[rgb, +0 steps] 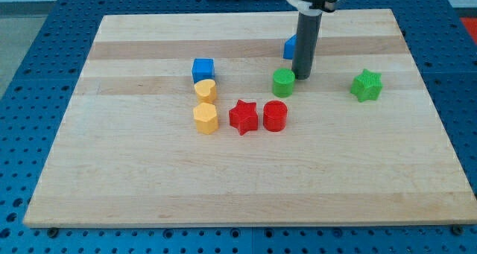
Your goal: Move the green circle away from the green star
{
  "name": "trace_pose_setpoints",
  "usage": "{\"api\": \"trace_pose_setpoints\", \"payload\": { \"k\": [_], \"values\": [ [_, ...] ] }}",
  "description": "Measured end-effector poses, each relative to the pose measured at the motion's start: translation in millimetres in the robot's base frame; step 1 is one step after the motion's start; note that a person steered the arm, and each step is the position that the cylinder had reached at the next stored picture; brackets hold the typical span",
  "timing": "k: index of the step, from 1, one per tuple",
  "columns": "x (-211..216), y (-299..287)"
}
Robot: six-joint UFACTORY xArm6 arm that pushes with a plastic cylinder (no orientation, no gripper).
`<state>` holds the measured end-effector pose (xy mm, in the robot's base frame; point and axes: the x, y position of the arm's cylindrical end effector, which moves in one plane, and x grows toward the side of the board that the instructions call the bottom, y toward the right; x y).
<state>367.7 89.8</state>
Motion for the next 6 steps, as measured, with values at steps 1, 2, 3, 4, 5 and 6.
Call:
{"api": "trace_pose_setpoints", "payload": {
  "k": [1, 2, 3, 4, 5, 6],
  "values": [
    [0, -8],
    [0, -10],
    [0, -10],
    [0, -13],
    [3, -22],
    [3, -35]
  ]
}}
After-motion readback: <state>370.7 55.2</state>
